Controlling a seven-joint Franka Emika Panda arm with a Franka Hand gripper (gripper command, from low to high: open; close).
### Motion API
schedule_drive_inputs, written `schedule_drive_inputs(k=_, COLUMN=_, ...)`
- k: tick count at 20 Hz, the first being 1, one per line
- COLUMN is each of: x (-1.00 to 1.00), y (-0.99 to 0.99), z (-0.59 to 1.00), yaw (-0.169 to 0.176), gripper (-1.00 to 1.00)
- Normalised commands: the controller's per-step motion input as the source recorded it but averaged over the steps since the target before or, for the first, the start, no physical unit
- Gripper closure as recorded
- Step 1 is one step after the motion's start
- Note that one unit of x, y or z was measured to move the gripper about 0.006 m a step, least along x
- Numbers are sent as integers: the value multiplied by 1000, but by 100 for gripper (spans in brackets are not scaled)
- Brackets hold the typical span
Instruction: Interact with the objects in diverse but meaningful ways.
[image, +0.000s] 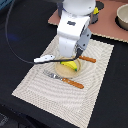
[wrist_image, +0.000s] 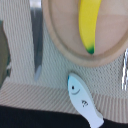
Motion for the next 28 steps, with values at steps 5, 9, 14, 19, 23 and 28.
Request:
schedule_drive_inputs(k=5, x=-928, y=-3, z=-272, yaw=76, gripper=-100)
schedule_drive_inputs(k=9, x=-993, y=-45, z=-383, yaw=62, gripper=-100)
schedule_drive_inputs(k=14, x=-967, y=-93, z=-417, yaw=77, gripper=-100)
schedule_drive_inputs(k=19, x=-946, y=-183, z=-443, yaw=71, gripper=-100)
schedule_drive_inputs(k=23, x=-826, y=-279, z=-336, yaw=57, gripper=-100)
schedule_drive_inputs(k=28, x=-484, y=-274, z=-52, yaw=27, gripper=-100)
